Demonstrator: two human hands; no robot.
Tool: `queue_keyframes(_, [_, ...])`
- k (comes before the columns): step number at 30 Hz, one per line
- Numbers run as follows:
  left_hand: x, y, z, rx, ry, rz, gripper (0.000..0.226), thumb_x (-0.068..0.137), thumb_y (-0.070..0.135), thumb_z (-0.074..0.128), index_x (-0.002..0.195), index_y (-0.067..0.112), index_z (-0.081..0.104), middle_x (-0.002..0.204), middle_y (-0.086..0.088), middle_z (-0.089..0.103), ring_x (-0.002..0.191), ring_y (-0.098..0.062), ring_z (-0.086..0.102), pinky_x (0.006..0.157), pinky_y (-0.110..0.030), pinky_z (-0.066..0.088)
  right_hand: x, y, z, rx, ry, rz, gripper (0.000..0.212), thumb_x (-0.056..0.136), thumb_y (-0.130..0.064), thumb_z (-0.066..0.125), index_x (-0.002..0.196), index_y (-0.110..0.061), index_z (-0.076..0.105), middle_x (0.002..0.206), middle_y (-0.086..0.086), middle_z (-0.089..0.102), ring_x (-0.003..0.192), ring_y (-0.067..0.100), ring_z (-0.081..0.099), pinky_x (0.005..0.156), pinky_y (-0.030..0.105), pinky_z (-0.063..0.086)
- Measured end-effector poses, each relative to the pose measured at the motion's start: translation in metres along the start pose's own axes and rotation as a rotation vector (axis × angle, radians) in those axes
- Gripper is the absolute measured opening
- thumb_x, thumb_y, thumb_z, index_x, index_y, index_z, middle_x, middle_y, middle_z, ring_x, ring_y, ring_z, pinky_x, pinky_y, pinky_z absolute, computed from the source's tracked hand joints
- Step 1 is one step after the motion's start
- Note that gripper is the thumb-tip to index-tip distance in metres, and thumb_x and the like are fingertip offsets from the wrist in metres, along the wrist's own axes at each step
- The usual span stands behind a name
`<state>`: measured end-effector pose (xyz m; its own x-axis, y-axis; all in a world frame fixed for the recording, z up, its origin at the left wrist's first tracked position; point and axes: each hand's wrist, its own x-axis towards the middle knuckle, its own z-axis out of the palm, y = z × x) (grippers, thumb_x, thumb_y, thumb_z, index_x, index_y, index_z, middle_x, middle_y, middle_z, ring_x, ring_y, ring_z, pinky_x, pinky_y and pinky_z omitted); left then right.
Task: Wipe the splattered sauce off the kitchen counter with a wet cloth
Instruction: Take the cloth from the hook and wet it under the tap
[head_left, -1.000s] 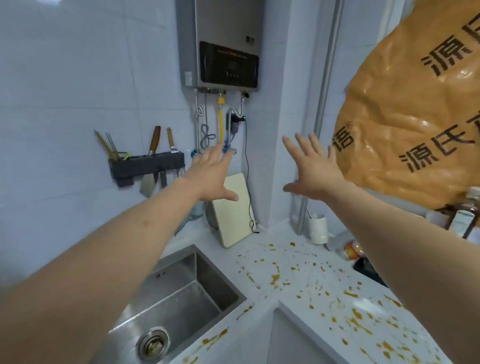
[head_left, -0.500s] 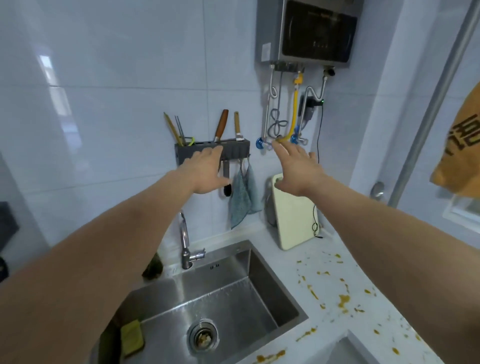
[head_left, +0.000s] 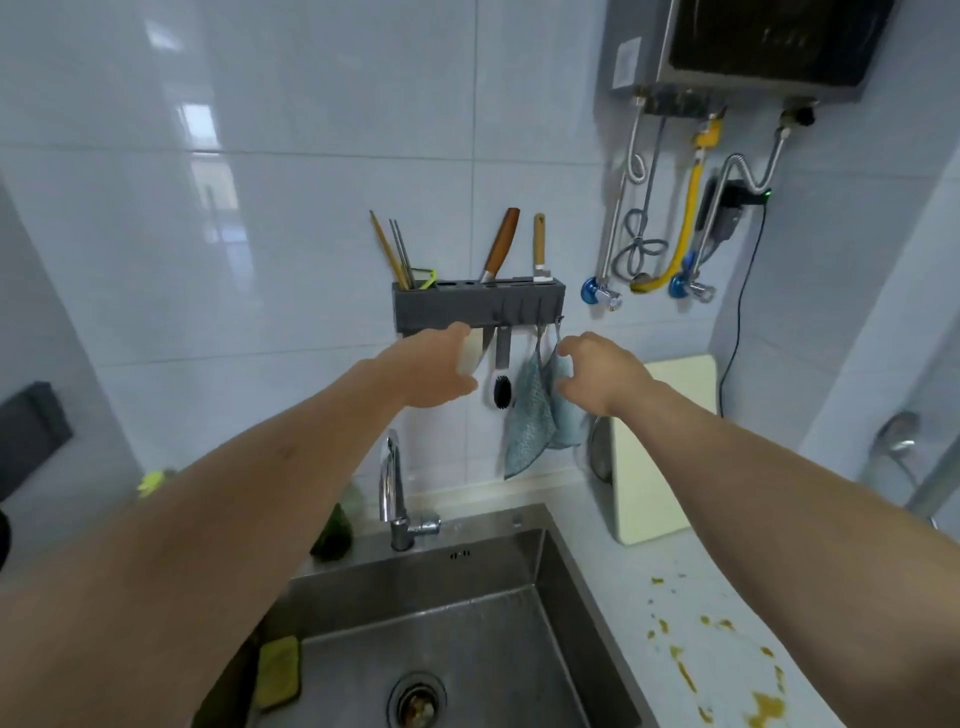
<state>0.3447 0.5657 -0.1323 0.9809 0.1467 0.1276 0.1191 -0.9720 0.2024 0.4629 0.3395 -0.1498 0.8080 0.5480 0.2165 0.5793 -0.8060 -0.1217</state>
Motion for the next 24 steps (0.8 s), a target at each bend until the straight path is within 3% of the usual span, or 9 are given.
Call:
queue_keyframes(3, [0.022, 0.009, 0.012, -0.007, 0.007, -0.010, 0.069, 0.095, 0.039, 0.071, 0.151, 0.015, 0.039, 0.139, -0.008, 0.060, 0.117, -0.029, 0.061, 0.096, -0.043, 0.053, 0.027, 0.020, 0.013, 0.064, -0.042, -0.012, 0.041, 0.087, -0.029, 0.062, 0.125, -0.014, 0.059, 0.125, 0.012, 0.058, 0.112, 0.033, 0.057, 0.090, 0.042, 0.052])
queue_keyframes(6, [0.046, 0.017, 0.023, -0.021, -0.006, -0.021, 0.056, 0.094, 0.039, 0.071, 0.141, 0.017, 0.049, 0.134, -0.006, 0.063, 0.115, -0.027, 0.063, 0.100, -0.046, 0.054, 0.055, 0.040, 0.026, 0.115, -0.064, -0.013, 0.037, 0.087, -0.025, 0.061, 0.122, -0.013, 0.060, 0.122, 0.012, 0.062, 0.109, 0.032, 0.058, 0.088, 0.041, 0.052])
queue_keyframes(11, [0.067, 0.025, 0.036, -0.043, -0.023, -0.098, 0.057, 0.097, 0.036, 0.071, 0.143, 0.009, 0.052, 0.136, -0.010, 0.062, 0.120, -0.030, 0.062, 0.103, -0.047, 0.053, 0.097, 0.058, 0.058, 0.187, -0.088, -0.051, 0.005, 0.087, -0.022, 0.057, 0.090, -0.018, 0.055, 0.100, 0.007, 0.062, 0.094, 0.028, 0.059, 0.073, 0.036, 0.046])
queue_keyframes(13, [0.071, 0.026, 0.041, -0.047, -0.038, -0.126, 0.054, 0.097, 0.038, 0.070, 0.140, 0.010, 0.053, 0.133, -0.010, 0.064, 0.118, -0.029, 0.063, 0.103, -0.046, 0.053, 0.110, 0.059, 0.069, 0.215, -0.089, -0.075, 0.008, 0.089, -0.023, 0.056, 0.083, -0.017, 0.055, 0.090, 0.004, 0.058, 0.091, 0.028, 0.060, 0.071, 0.034, 0.043])
queue_keyframes(16, [0.075, 0.025, 0.050, -0.054, -0.060, -0.162, 0.053, 0.097, 0.039, 0.068, 0.141, 0.013, 0.053, 0.132, -0.009, 0.064, 0.117, -0.029, 0.062, 0.103, -0.046, 0.052, 0.124, 0.057, 0.086, 0.291, -0.089, -0.054, 0.015, 0.092, -0.023, 0.055, 0.093, -0.010, 0.060, 0.095, 0.007, 0.059, 0.090, 0.026, 0.059, 0.073, 0.033, 0.043])
queue_keyframes(20, [0.077, 0.023, 0.062, -0.051, -0.078, -0.210, 0.056, 0.097, 0.040, 0.067, 0.144, 0.015, 0.051, 0.135, -0.010, 0.062, 0.118, -0.030, 0.061, 0.103, -0.047, 0.051, 0.138, 0.054, 0.104, 0.426, -0.069, -0.014, 0.020, 0.096, -0.024, 0.055, 0.081, -0.013, 0.049, 0.087, 0.006, 0.053, 0.085, 0.026, 0.055, 0.065, 0.031, 0.037])
queue_keyframes(24, [0.074, 0.018, 0.064, -0.091, -0.088, -0.255, 0.057, 0.098, 0.038, 0.067, 0.149, 0.020, 0.050, 0.139, -0.007, 0.061, 0.122, -0.027, 0.060, 0.106, -0.042, 0.050, 0.142, 0.049, 0.111, 0.550, 0.006, -0.023, 0.024, 0.098, -0.032, 0.057, 0.090, -0.010, 0.059, 0.084, 0.002, 0.058, 0.080, 0.020, 0.057, 0.074, 0.031, 0.039])
